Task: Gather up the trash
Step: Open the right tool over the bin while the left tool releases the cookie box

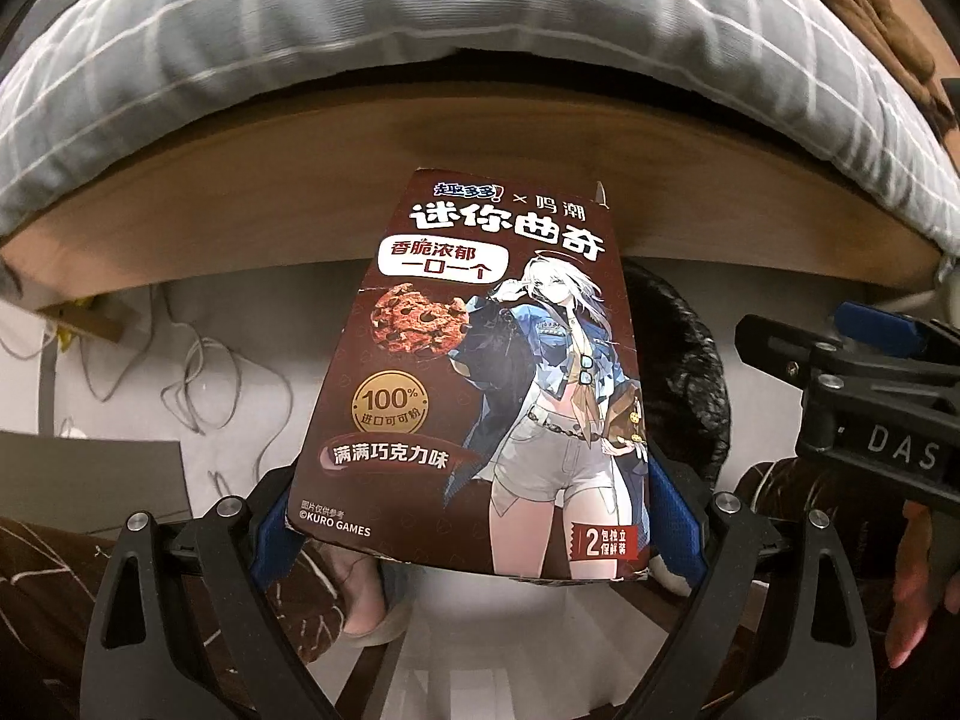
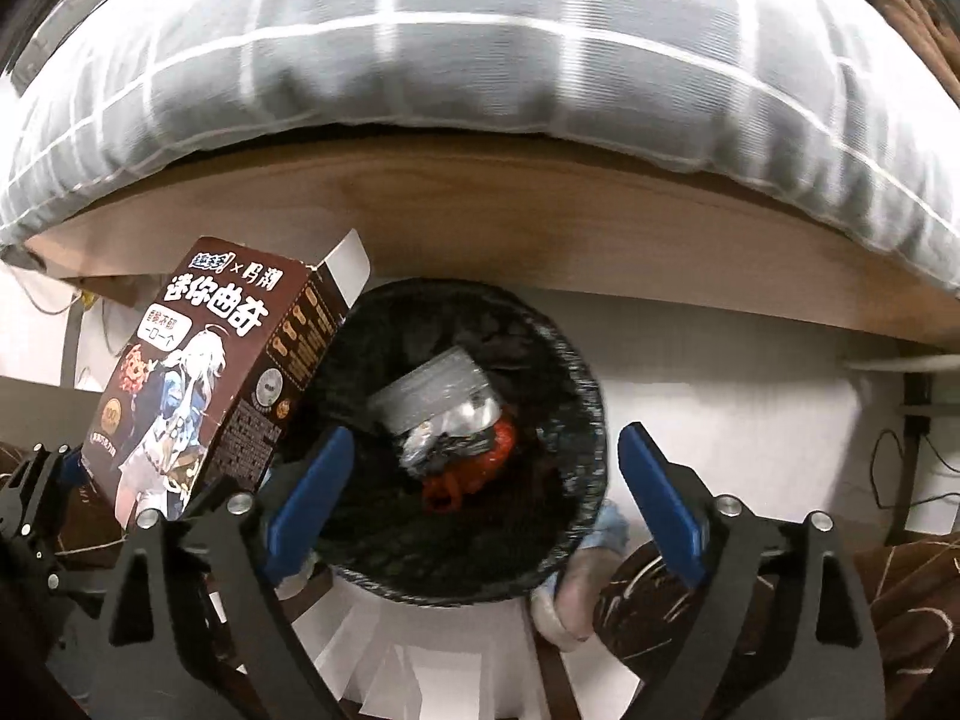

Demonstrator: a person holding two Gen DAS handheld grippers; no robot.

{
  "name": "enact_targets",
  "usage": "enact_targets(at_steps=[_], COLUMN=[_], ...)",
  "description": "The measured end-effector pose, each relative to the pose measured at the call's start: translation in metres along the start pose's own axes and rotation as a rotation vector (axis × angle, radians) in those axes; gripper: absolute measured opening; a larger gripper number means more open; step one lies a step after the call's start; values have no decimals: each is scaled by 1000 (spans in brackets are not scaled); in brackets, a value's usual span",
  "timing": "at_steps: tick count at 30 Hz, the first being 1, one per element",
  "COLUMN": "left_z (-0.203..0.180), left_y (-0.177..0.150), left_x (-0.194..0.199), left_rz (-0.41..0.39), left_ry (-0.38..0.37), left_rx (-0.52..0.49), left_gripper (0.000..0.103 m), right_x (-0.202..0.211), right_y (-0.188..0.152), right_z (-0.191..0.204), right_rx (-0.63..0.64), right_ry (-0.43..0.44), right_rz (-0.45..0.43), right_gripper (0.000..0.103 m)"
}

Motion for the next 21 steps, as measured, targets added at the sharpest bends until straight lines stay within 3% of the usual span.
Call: enact_targets(at_steps=[3, 14, 21], left_z=[-14, -69, -72], left_y=[2, 0, 3], left_x=[-3, -18, -21], left_rz=[2, 36, 20], left_ry=[-8, -32, 42], left_rx=[-28, -145, -141], left_gripper=[90, 90, 97], right_x=[2, 5, 9], right_y=[-6, -30, -33], right_z=[-18, -103, -111], right_rx=[-20, -196, -223], right_ry=[-22, -78, -73], right_rz=[-10, -5, -10], right_gripper=[93, 95, 95])
Point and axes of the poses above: each gripper's, at about its wrist camera, not at the fingertips, and x roughly against the way its jaws point, z to its left, y to its top, the point moved 3 cm from there along -x, roughly the way its jaws point, and after that the axes turned 1 degree about -x, right-handed, at the moved point
